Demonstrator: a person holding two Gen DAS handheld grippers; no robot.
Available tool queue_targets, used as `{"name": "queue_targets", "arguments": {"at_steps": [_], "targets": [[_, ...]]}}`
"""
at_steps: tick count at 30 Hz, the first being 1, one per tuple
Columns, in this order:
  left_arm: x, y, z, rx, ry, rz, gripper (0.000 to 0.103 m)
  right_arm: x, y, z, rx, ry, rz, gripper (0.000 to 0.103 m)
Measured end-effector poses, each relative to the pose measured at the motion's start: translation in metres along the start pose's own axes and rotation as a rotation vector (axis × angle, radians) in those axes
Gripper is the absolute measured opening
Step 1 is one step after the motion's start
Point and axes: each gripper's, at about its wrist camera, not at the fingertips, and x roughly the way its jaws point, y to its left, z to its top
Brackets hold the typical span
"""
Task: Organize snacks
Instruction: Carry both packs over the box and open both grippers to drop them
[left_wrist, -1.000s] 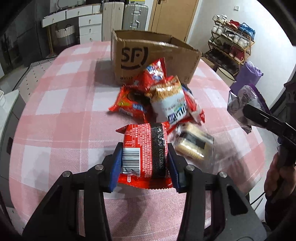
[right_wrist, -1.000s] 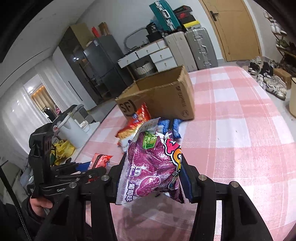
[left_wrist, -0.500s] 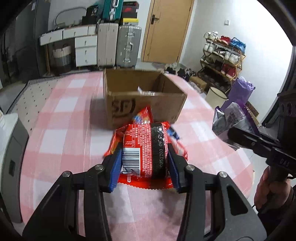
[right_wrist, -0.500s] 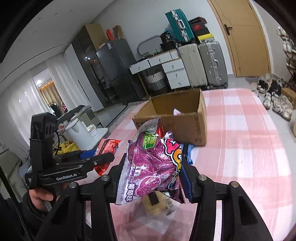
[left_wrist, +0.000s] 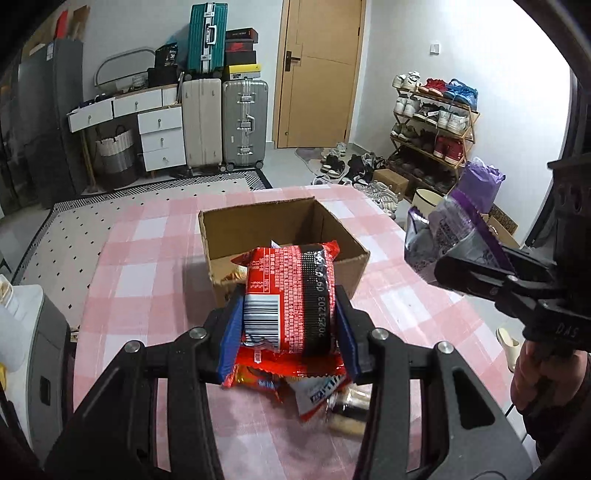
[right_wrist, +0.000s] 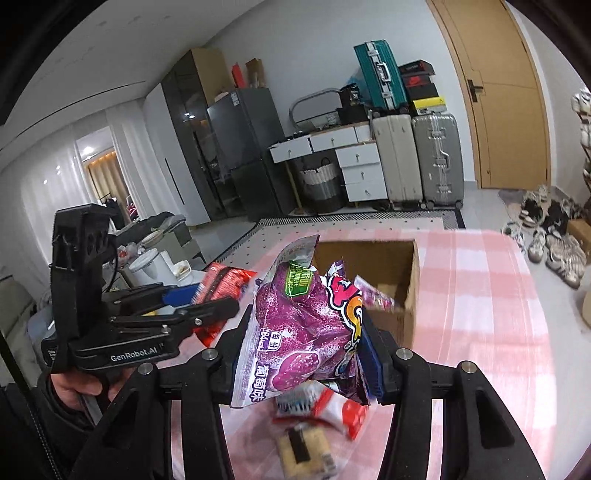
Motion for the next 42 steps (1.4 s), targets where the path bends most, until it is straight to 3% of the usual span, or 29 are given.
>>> {"name": "queue_targets", "arguments": {"at_steps": [13, 25, 33, 42], "targets": [[0.044, 0.007, 0.077, -0.022, 0.001, -0.027, 0.042, 0.033, -0.008, 0.058, -0.044, -0.023, 0.020, 0.050], [0.091, 0.018, 0.126, -0.044, 0.026, -0.011, 0.042, 0.068, -0.024, 0.090, -0.027, -0.018, 0.029, 0.050], [0.144, 0.039, 0.140, -0.075, 0.084, -0.008, 0.042, 0.107, -0.041, 0.097, -0.003, 0.027, 0.024, 0.051], [0.210, 0.060, 0.124, -0.112, 0.163, -0.027, 0.042, 0.158, -0.062, 0.086, -0.004, 0.107, -0.032, 0.055]]}}
